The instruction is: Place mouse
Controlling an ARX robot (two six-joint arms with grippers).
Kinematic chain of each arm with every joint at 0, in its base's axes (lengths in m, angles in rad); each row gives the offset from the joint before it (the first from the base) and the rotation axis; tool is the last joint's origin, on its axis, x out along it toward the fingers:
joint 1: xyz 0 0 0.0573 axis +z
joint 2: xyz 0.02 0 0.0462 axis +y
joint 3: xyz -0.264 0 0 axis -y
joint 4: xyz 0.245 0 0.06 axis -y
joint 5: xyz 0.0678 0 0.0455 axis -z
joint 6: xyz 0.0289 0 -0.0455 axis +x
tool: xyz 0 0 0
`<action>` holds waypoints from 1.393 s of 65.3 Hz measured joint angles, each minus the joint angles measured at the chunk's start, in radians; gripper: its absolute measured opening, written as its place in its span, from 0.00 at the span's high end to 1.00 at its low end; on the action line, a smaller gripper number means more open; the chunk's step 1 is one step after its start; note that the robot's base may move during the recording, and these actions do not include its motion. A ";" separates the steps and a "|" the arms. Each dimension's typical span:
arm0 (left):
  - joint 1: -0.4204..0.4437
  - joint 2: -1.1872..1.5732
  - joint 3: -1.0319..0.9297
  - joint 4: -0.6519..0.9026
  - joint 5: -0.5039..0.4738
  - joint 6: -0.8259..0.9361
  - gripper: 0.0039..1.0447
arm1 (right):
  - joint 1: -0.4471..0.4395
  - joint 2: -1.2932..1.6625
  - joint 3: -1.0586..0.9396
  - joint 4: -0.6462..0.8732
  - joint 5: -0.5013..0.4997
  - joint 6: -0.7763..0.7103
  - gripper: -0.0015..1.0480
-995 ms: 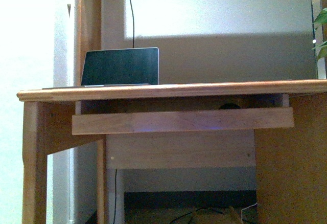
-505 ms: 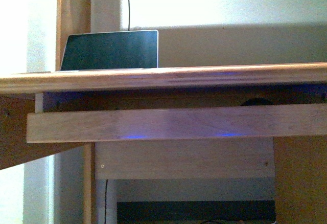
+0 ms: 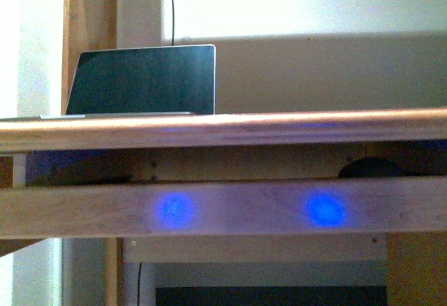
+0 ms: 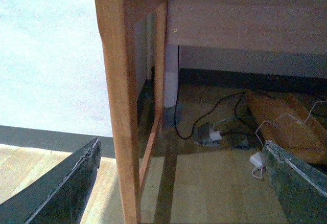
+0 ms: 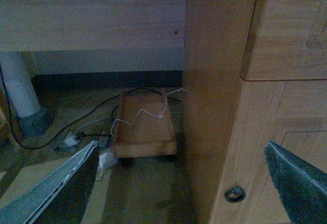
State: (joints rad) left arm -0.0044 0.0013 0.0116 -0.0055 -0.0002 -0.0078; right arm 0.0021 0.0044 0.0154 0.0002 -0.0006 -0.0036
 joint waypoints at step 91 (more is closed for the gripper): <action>-0.056 1.033 0.142 0.647 0.288 0.880 0.07 | 0.000 0.000 0.000 0.000 0.000 0.002 0.07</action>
State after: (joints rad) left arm -0.0605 1.0340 0.1532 0.6411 0.2874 0.8726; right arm 0.0021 0.0044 0.0154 -0.0002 -0.0006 -0.0013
